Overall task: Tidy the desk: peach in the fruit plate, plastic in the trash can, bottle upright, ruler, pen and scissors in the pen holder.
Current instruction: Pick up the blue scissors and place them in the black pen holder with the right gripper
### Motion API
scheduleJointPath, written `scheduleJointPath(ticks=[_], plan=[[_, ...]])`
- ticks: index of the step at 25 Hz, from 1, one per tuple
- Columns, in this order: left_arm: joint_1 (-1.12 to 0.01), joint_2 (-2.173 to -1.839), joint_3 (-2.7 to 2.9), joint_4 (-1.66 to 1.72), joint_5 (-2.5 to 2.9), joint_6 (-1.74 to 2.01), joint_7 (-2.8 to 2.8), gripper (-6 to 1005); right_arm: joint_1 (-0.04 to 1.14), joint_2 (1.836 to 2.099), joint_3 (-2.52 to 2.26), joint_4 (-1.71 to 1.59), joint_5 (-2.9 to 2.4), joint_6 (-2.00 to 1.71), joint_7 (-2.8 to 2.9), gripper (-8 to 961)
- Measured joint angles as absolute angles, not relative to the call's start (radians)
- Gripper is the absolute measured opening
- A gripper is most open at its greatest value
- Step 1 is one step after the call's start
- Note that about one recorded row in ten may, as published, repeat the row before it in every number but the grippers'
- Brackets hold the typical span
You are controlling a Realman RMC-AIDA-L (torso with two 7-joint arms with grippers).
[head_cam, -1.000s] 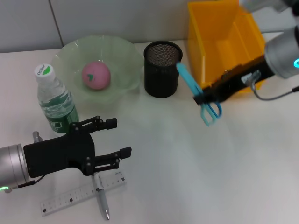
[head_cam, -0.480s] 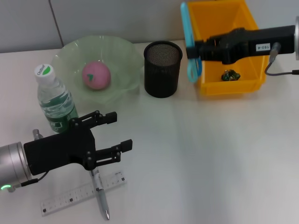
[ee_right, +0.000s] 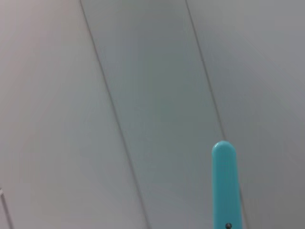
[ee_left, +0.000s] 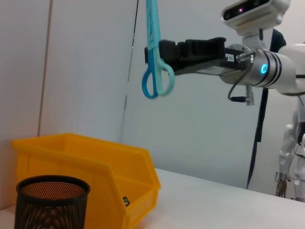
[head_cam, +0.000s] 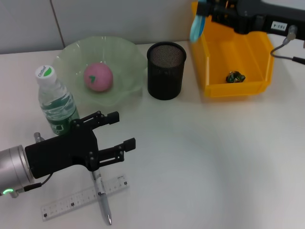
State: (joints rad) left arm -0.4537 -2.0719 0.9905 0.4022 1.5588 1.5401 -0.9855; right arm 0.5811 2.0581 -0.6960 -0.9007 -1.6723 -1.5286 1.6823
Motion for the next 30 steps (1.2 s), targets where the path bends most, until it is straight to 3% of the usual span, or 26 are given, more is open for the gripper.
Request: scheduleJointPath(ticks=[21, 30], plan=[[-0.454, -2.073, 0.988, 0.353, 1.523, 1.478, -0.954, 799, 0.542, 2.079, -0.701, -0.964, -1.619, -1.26, 0.941, 236], [-0.448, -2.074, 0.995, 0.352, 1.523, 1.479, -0.921, 799, 0.537, 2.076, -0.719, -0.969, -1.577, -1.264, 0.711, 235]])
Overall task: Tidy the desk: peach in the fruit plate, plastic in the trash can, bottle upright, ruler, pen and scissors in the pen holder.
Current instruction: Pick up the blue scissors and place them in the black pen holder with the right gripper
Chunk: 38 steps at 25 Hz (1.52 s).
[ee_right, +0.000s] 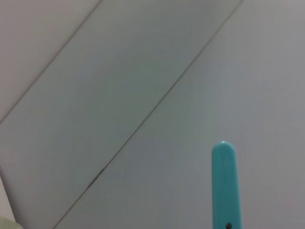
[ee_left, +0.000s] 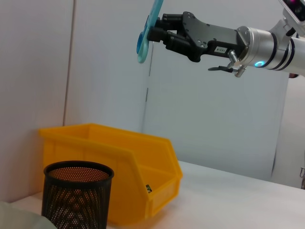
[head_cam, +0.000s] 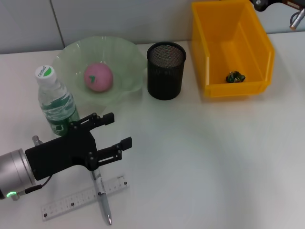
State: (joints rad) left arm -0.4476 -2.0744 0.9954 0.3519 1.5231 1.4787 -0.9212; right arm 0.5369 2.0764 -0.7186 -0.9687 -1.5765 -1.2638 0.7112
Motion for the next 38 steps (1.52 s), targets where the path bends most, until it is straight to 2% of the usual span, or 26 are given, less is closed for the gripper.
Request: scheduleJointPath(ticks=[16, 31, 38], plan=[[-0.425, -2.072, 0.995, 0.333, 1.523, 1.534, -0.93, 797, 0.505, 2.087, -0.762, -0.866, -1.376, -1.261, 0.148, 235], [-0.425, -2.075, 0.991, 0.285, 1.523, 1.525, -0.785, 796, 0.52, 2.087, -0.846, -0.583, -1.118, -1.285, -0.618, 236], [-0.438, -2.077, 0.99, 0.255, 1.492, 1.52, -0.76, 795, 0.534, 2.079, -0.838, -0.521, -1.117, -1.282, -0.922, 236]])
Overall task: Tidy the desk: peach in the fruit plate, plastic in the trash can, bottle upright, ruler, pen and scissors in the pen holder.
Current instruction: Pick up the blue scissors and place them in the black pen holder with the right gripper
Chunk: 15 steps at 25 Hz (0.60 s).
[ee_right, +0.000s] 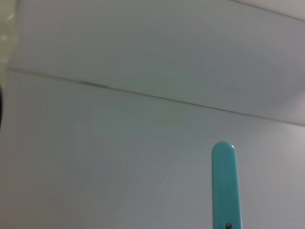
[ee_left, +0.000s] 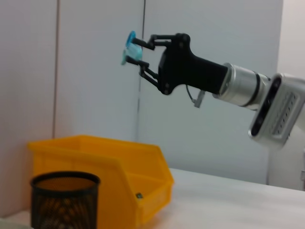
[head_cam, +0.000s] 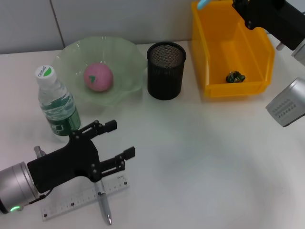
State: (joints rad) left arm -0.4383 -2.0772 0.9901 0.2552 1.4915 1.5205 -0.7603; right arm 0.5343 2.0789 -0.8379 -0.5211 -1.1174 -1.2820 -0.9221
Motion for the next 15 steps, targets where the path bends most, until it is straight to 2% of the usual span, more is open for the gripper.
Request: scheduleJointPath(ticks=[6, 15], plan=[[-0.442, -2.078, 0.989, 0.212, 1.43, 1.509, -0.679, 795, 0.562, 2.07, -0.845, -0.456, -1.128, -1.207, -1.216, 236], [-0.447, -2.078, 0.988, 0.18, 1.382, 1.469, -0.564, 794, 0.625, 2.078, -0.914, -0.424, -1.147, -1.11, -1.439, 235]])
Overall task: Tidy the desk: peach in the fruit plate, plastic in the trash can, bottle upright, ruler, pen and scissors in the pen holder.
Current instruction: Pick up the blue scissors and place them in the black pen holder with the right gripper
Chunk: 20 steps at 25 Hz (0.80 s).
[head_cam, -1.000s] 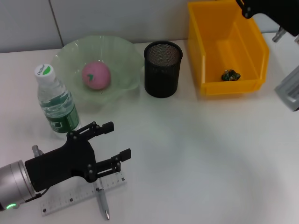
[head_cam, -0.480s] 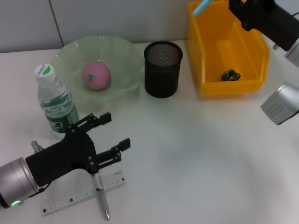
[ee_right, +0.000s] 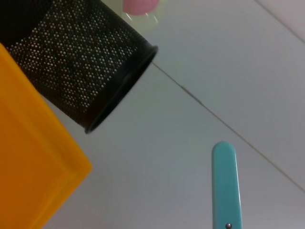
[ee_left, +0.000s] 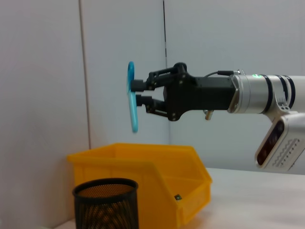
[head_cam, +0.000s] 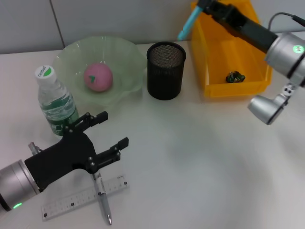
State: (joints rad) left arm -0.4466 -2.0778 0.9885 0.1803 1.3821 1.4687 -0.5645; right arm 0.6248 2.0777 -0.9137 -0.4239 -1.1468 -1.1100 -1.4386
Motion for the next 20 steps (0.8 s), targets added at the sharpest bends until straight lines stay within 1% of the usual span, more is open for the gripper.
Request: scheduleJointPath(ticks=[5, 12, 20], plan=[[-0.447, -2.076, 0.988, 0.199, 1.376, 1.468, -0.564, 794, 0.656, 2.082, -0.969, -0.426, -1.147, -1.016, -1.514, 235], [-0.448, -2.078, 0.988, 0.201, 1.375, 1.456, -0.564, 793, 0.66, 2.082, -1.042, -0.475, -1.154, -0.886, -1.565, 235], [-0.448, -2.079, 0.988, 0.189, 1.372, 1.455, -0.567, 792, 0.668, 2.081, -1.13, -0.477, -1.155, -0.848, -1.566, 236]])
